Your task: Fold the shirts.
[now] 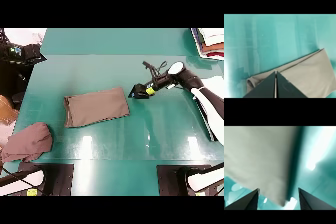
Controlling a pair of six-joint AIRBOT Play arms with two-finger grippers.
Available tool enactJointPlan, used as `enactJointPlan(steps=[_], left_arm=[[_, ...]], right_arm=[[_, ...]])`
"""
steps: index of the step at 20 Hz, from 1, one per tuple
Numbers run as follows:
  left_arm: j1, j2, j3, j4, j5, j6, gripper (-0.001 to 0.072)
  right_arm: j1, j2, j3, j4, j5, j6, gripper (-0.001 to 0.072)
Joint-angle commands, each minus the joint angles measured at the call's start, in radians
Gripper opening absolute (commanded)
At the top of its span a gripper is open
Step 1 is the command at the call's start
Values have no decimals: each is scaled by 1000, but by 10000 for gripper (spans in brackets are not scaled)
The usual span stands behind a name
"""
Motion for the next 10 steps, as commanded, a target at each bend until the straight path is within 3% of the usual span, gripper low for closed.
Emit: enactJointPlan(steps=[1, 6, 7, 10], left_arm=[[0, 1, 0, -7, 11, 0, 28], [0, 1, 0, -8, 3, 0, 28], [0, 1, 0, -8, -5, 0, 28], [-24, 1, -1, -2, -16, 0, 26]], right_arm=[[-3, -89, -28, 131, 3, -25, 560], [134, -256, 132, 213, 3, -26, 550], [154, -276, 167, 214, 3, -26, 480], [188, -301, 254, 197, -3, -53, 92]])
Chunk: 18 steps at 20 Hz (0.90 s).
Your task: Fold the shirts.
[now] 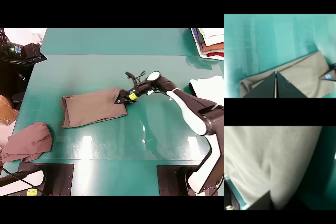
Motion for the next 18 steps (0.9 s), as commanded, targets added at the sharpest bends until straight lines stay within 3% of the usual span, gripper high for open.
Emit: enactJointPlan(steps=[1, 2, 6, 13, 18], left_arm=[[-43, 1, -2, 7, -11, 0, 26], [-79, -2, -3, 16, -8, 0, 26], [-238, -5, -3, 36, 18, 0, 26], [-409, -5, -3, 34, 123, 0, 27], [-477, -5, -3, 30, 205, -11, 27]], right_arm=[[38, -37, 100, 18, 0, -32, 69], [27, -33, 125, 18, -1, -32, 17], [-118, 66, 145, 13, -23, -13, 17], [-583, 336, 145, -322, -21, 113, 17], [-905, 393, 145, -319, -22, 142, 17]])
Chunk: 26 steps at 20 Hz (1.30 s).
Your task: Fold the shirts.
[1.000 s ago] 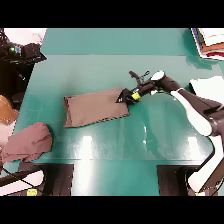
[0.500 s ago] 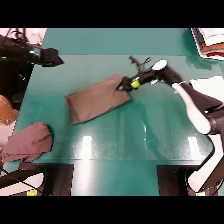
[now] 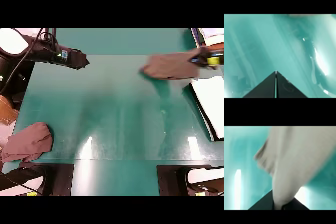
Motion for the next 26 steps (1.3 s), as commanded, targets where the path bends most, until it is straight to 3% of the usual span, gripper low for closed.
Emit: enactJointPlan(steps=[1, 7, 15, 20, 26], left_arm=[[-51, -1, 0, -2, 64, -8, 27], [-61, -1, 0, -7, 89, -9, 27], [-61, -1, 0, -6, 89, -5, 27], [-61, -1, 0, -6, 88, -5, 28], [-61, -1, 0, -6, 88, -4, 28]], right_arm=[[-206, 34, 1, -31, 2, 24, 17], [-286, 34, 19, 19, -45, 18, 17], [-320, 113, 266, 21, 63, 19, 17], [-414, 248, 87, 15, 152, 19, 17], [-547, 433, -291, -264, 229, 32, 18]])
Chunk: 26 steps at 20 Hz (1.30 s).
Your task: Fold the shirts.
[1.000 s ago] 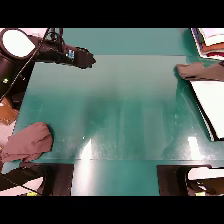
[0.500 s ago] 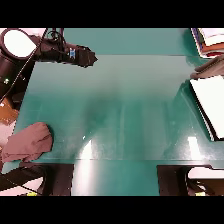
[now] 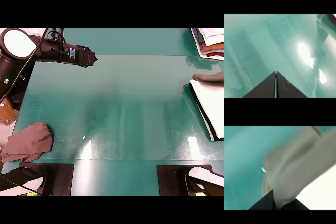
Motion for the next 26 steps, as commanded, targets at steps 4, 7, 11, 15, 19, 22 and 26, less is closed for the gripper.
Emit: enactJointPlan(steps=[4, 7, 11, 15, 19, 22, 26], left_arm=[[0, 0, 0, 3, 0, 8, 28], [0, 0, 0, 4, -4, 8, 28], [0, 0, 0, 4, -24, 8, 28], [0, 0, 0, -1, -23, 7, 28], [0, 0, 0, -1, -22, 7, 28], [0, 0, 0, -1, -22, 7, 28], [0, 0, 0, -1, -22, 7, 28]], right_arm=[[-163, 162, -361, -237, 56, 13, 284], [-217, 183, -410, -217, 47, 14, 632], [-167, 245, -410, 8, -29, 10, 623], [68, 303, -410, 192, -100, 10, 623], [380, 323, -410, 175, -162, 2, 562], [553, 321, -411, 175, -197, 0, 149], [663, 322, -411, 175, -211, -18, 17]])
